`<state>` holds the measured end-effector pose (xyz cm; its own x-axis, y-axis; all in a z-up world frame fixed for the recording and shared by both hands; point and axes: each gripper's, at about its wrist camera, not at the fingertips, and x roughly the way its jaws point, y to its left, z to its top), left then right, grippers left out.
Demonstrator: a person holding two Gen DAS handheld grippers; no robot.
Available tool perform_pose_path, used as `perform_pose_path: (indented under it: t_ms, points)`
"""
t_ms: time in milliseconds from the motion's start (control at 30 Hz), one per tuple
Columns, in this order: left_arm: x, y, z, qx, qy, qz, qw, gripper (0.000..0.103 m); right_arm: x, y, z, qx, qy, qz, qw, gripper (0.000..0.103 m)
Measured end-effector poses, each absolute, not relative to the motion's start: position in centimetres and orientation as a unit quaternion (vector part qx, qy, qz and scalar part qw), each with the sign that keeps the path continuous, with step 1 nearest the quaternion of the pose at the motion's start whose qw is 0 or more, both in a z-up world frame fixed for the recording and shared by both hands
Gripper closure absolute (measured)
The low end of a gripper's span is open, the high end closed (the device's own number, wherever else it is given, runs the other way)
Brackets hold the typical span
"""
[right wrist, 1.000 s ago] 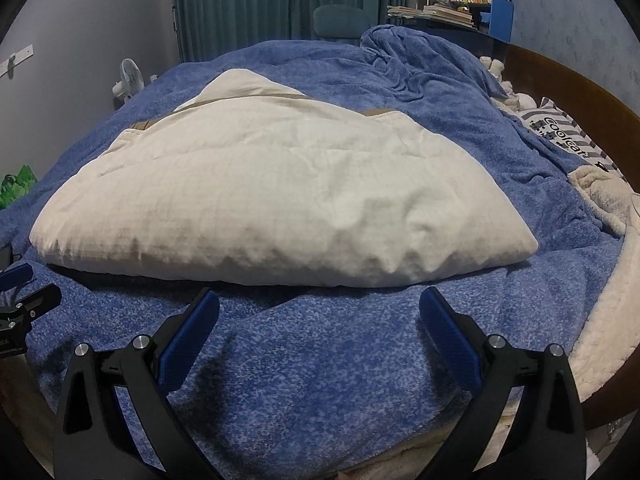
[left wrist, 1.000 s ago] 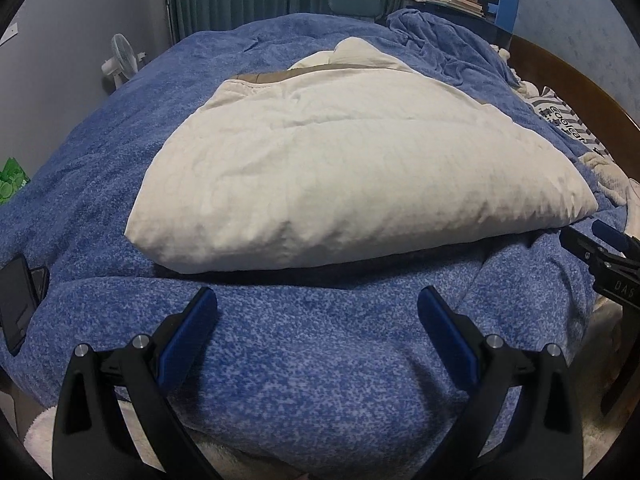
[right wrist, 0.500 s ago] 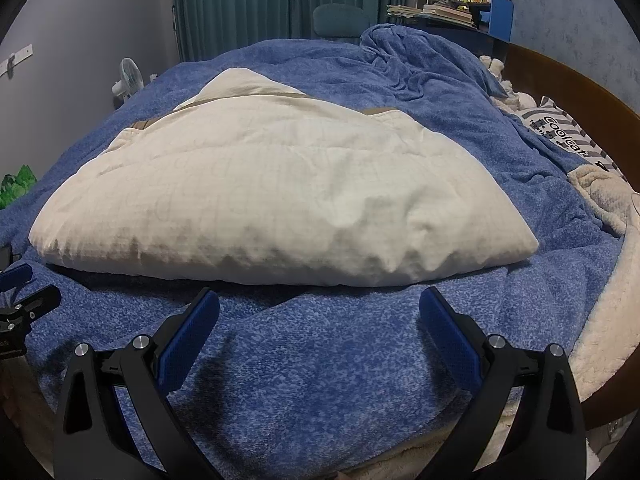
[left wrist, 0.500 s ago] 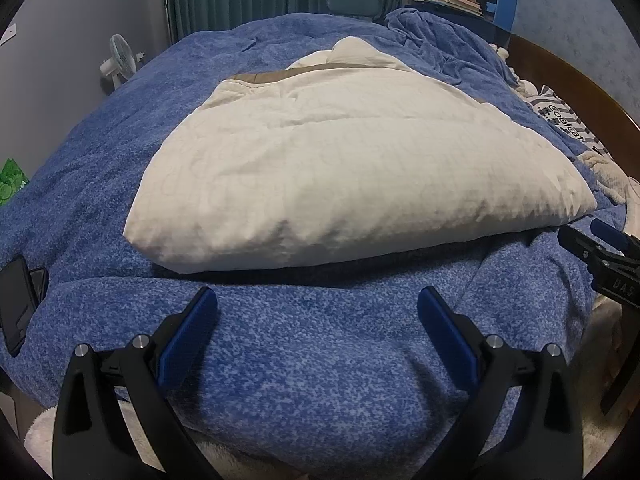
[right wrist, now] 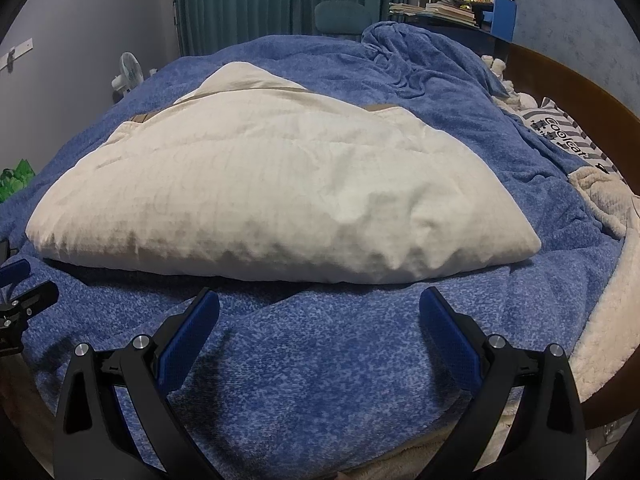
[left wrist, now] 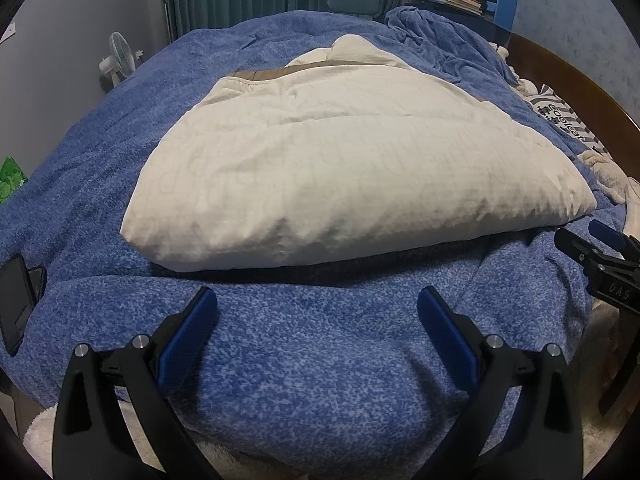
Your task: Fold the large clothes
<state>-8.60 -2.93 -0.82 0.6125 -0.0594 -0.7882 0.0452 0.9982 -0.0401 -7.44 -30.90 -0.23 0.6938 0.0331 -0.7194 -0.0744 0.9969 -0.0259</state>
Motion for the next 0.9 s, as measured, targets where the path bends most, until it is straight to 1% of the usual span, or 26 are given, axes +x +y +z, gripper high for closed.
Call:
perform_pose_path:
  t_ms: [767, 900]
  points:
    - [-8.38, -2.78, -0.71, -0.021, 0.442, -0.04, 0.896, 0.007, -7.26, -30.91, -0.34, -0.025, 0.394, 0.027, 0.918, 0.007]
    - [-8.49, -3.11, -0.68, -0.002, 0.439, -0.028, 0.898, 0.007, -7.23, -30.9, -0.34, -0.024, 0.395, 0.027, 0.918, 0.007]
